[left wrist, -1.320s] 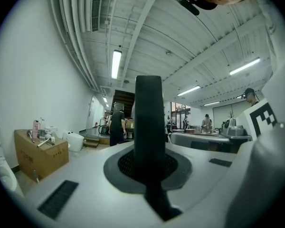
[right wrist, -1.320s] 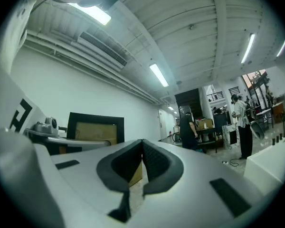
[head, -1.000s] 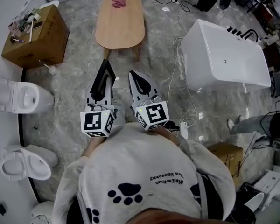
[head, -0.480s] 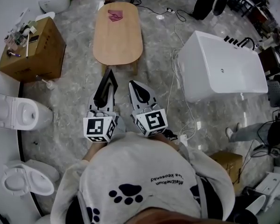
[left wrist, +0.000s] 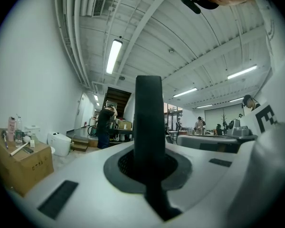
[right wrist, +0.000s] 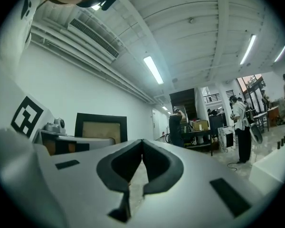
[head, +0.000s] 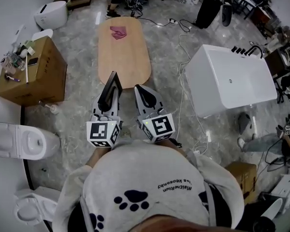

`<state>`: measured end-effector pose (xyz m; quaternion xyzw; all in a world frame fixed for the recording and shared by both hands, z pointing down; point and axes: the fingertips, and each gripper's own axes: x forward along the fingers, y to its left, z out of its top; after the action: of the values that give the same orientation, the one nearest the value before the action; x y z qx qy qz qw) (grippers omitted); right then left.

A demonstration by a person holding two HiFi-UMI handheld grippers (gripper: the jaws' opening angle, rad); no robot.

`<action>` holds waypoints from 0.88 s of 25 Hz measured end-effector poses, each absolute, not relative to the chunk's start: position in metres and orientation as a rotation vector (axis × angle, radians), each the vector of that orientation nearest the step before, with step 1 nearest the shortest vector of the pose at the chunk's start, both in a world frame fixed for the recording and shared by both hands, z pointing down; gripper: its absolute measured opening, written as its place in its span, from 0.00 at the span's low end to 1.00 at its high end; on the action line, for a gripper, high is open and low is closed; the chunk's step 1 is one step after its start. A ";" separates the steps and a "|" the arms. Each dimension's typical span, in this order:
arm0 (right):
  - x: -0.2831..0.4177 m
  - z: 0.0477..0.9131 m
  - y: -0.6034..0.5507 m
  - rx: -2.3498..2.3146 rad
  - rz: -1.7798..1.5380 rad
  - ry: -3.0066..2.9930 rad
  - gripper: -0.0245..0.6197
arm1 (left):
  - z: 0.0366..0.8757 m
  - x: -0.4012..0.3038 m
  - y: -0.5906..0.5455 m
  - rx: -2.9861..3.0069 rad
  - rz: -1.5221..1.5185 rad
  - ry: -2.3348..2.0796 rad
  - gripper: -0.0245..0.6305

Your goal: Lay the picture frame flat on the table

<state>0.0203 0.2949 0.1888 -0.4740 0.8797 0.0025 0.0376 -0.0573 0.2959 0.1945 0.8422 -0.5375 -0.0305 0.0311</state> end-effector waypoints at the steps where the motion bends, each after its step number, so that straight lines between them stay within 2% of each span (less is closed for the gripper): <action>1: 0.016 0.188 0.286 -1.465 0.008 2.692 0.05 | 0.194 -0.061 0.286 2.605 -0.095 -1.641 0.06; 11: -0.003 0.200 0.247 -1.547 -0.016 2.648 0.05 | 0.203 -0.076 0.238 2.648 -0.100 -1.537 0.06; 22: 0.011 0.216 0.228 -1.598 -0.066 2.621 0.05 | 0.218 -0.065 0.222 2.647 -0.066 -1.489 0.06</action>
<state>0.0112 0.2281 0.2157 -0.5201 0.8531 -0.0215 0.0359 -0.0651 0.2220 0.2178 0.8702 -0.4894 -0.0216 0.0522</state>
